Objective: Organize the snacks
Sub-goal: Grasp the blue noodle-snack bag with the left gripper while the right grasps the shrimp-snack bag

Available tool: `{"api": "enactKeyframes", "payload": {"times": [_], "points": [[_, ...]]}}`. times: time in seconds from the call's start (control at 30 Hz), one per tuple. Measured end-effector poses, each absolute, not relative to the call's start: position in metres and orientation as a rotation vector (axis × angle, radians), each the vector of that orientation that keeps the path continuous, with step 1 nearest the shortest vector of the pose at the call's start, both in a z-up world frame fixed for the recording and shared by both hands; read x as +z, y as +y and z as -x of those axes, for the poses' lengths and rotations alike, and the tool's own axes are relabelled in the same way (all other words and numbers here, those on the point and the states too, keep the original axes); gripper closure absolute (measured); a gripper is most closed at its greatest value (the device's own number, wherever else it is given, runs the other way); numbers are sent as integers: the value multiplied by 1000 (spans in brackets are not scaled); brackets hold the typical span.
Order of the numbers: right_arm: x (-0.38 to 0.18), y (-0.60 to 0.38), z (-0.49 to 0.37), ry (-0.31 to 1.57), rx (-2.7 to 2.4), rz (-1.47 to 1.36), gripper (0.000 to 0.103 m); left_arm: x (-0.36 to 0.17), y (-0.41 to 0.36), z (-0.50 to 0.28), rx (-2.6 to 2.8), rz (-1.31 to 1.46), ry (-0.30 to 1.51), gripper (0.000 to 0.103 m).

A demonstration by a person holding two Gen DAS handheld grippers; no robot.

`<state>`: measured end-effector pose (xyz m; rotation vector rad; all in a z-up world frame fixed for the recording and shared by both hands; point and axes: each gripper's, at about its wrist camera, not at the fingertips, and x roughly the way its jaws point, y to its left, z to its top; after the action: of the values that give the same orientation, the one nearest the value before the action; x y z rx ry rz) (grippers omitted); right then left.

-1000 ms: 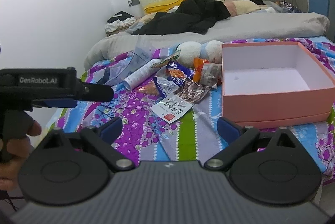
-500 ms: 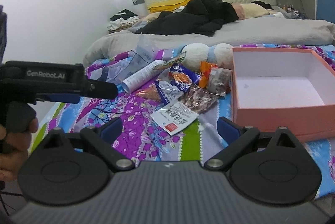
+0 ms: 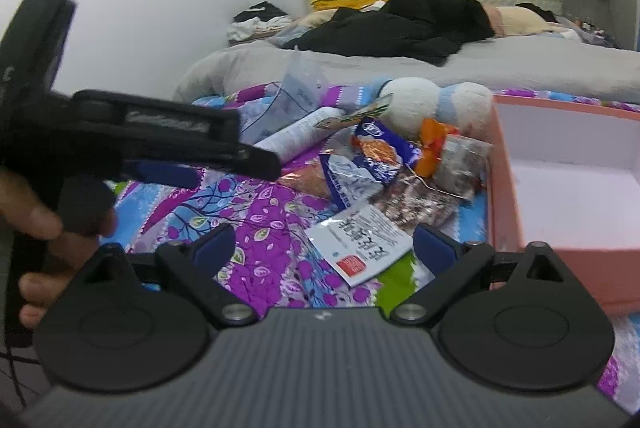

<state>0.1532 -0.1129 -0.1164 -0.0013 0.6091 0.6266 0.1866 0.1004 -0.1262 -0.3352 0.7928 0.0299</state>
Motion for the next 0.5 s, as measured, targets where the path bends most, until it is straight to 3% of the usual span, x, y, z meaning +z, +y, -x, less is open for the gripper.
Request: {"api": "enactKeyframes", "payload": {"times": [0.5], "points": [[-203, -82, -262, 741, 487, 5, 9, -213, 142, -306, 10, 395, 894, 19]]}}
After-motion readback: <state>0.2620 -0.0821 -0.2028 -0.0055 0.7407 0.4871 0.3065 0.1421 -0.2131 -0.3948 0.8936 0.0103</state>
